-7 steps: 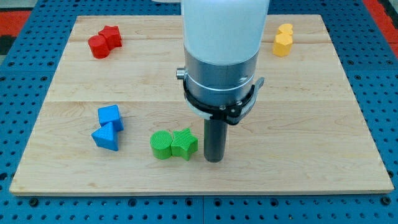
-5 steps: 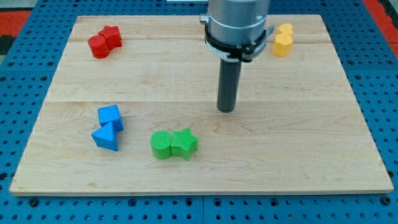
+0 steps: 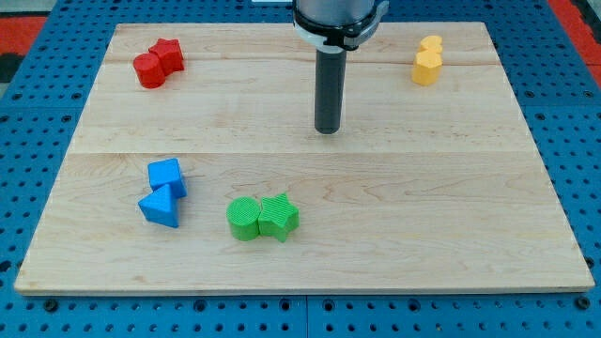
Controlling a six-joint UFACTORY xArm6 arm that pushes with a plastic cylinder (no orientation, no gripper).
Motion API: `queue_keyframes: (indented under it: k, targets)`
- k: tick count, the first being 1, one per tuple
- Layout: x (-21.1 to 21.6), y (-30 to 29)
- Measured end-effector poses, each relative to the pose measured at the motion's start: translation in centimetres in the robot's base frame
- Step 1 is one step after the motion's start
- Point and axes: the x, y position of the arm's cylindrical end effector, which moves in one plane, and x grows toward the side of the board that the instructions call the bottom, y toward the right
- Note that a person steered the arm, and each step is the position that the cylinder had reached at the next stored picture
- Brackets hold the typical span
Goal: Push the red circle alongwith red star slightly upwards
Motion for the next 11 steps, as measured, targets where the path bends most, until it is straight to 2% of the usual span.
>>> queue_keyframes:
  k: [1, 3, 5, 7, 9, 10, 11]
  targets:
    - [-0.2, 0.0]
    - [-4.4, 0.0]
    - [-4.6, -0.5]
    - [-3.2, -10.8]
    - [-2.9, -23.4]
    - [-7.0, -26.6]
    - [-11.9, -26.6]
